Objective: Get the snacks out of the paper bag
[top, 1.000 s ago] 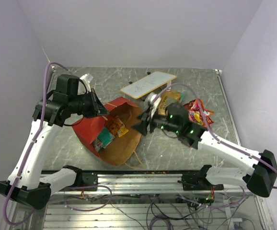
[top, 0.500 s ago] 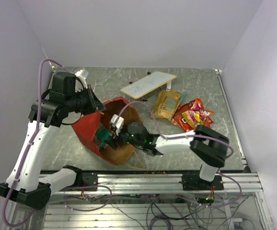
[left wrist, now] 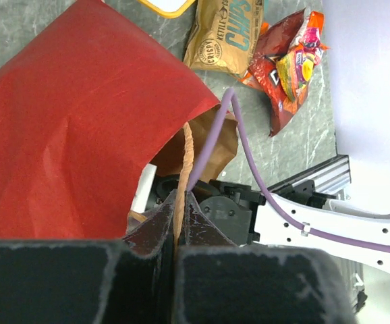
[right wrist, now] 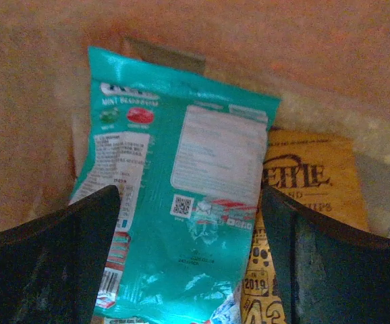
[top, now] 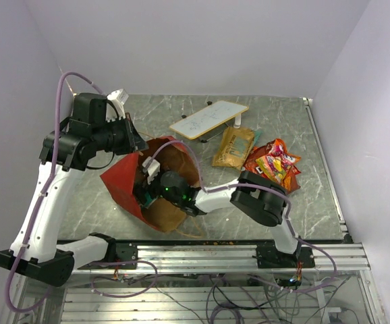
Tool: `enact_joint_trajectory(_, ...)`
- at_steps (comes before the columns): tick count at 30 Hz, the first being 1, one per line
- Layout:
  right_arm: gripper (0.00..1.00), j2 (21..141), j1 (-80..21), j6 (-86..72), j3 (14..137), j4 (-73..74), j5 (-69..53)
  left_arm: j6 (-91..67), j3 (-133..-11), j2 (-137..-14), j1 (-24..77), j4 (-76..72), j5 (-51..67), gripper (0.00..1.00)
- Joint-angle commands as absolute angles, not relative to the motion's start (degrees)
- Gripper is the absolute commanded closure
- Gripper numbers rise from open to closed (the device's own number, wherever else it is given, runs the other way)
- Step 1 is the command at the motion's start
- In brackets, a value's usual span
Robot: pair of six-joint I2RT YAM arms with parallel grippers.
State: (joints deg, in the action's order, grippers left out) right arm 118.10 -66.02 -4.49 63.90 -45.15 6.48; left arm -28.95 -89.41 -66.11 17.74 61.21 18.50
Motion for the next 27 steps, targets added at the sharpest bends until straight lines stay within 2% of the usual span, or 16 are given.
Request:
enact_joint_trajectory(1,0.14,121.76,-66.27,-4.77,66.22,-45.33,7.91,-24.96,-92.25,-66.83,17.49,62.86,19.21,0.93)
enact_joint_trajectory(4,0.18,123.24,-66.27,-4.62,66.90,-43.87,6.84,-24.61,-92.39,-66.76,17.48,63.20,19.06,0.93)
enact_joint_trajectory(7,0.26,123.58,-66.30,-4.13,66.84,-41.36,7.82,-25.06,-92.14,-66.27,17.42,63.42,18.02,0.93)
enact_joint_trajectory(12,0.54,121.04,-66.18,-2.15,62.89,-43.06,9.39,-26.06,-91.60,-65.58,17.46,63.46,16.22,0.93)
enact_joint_trajectory(21,0.92,114.13,-66.26,3.18,61.06,-40.65,11.48,-28.00,-90.36,-65.73,17.49,63.09,15.66,0.93)
enact_joint_trajectory(24,1.00,111.88,-66.26,4.45,59.83,-40.27,10.83,-30.28,-86.99,-64.28,17.49,61.02,15.90,0.93)
enact_joint_trajectory(27,1.00,108.81,-66.36,5.45,58.47,-39.07,10.85,-31.55,-85.65,-63.64,17.41,60.32,15.49,0.93)
